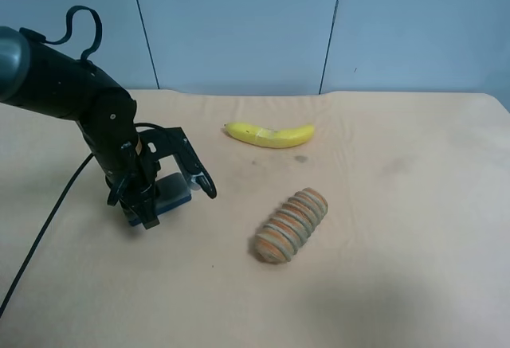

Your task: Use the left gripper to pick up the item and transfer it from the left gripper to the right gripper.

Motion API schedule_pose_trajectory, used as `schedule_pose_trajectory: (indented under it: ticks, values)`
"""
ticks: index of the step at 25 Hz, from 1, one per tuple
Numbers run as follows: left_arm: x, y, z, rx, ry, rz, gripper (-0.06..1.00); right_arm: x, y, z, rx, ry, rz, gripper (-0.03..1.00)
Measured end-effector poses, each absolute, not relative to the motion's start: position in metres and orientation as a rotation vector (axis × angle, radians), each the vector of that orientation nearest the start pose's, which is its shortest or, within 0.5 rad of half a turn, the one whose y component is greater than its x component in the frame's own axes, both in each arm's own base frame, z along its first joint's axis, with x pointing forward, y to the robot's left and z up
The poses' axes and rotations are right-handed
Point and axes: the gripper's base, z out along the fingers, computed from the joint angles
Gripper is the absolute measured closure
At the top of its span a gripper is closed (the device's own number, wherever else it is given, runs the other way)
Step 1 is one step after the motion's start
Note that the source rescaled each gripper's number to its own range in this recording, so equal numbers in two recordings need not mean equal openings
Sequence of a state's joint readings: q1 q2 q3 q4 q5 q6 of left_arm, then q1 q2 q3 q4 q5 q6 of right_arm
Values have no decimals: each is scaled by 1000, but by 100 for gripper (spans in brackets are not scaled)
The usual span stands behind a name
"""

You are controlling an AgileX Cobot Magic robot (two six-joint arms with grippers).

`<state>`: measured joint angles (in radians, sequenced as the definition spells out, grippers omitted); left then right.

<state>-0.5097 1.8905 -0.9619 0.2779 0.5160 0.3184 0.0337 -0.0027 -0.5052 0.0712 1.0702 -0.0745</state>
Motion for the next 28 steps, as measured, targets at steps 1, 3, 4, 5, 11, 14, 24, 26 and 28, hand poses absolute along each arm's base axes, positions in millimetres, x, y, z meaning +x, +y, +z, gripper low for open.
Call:
schedule_pose_trajectory:
  ticks: [1, 3, 4, 5, 11, 14, 24, 26, 28]
  values:
    - [294, -150, 119, 1464, 2512, 206, 66, -7, 5, 278, -115, 2041, 60, -3]
    - [294, -150, 119, 1464, 2512, 206, 66, -7, 5, 278, -115, 2041, 60, -3]
    - [294, -150, 119, 1464, 2512, 206, 66, -7, 5, 278, -115, 2041, 60, -3]
    - [294, -150, 119, 1464, 2512, 206, 66, -7, 5, 278, -115, 2041, 60, -3]
    - [294, -149, 125, 1463, 2498, 215, 69, -7, 5, 278, -115, 2041, 60, -3]
    - [293, -147, 139, 1471, 2467, 245, 87, -7, 5, 278, -115, 2041, 60, -3]
    - [283, -137, 179, 1444, 2437, 304, 93, -7, 5, 278, -115, 2041, 60, -3]
    - [281, -136, 188, 1430, 2426, 307, 93, -7, 5, 278, -115, 2041, 60, -3]
    - [277, -134, 197, 1411, 2417, 303, 94, -7, 5, 278, -115, 2041, 60, -3]
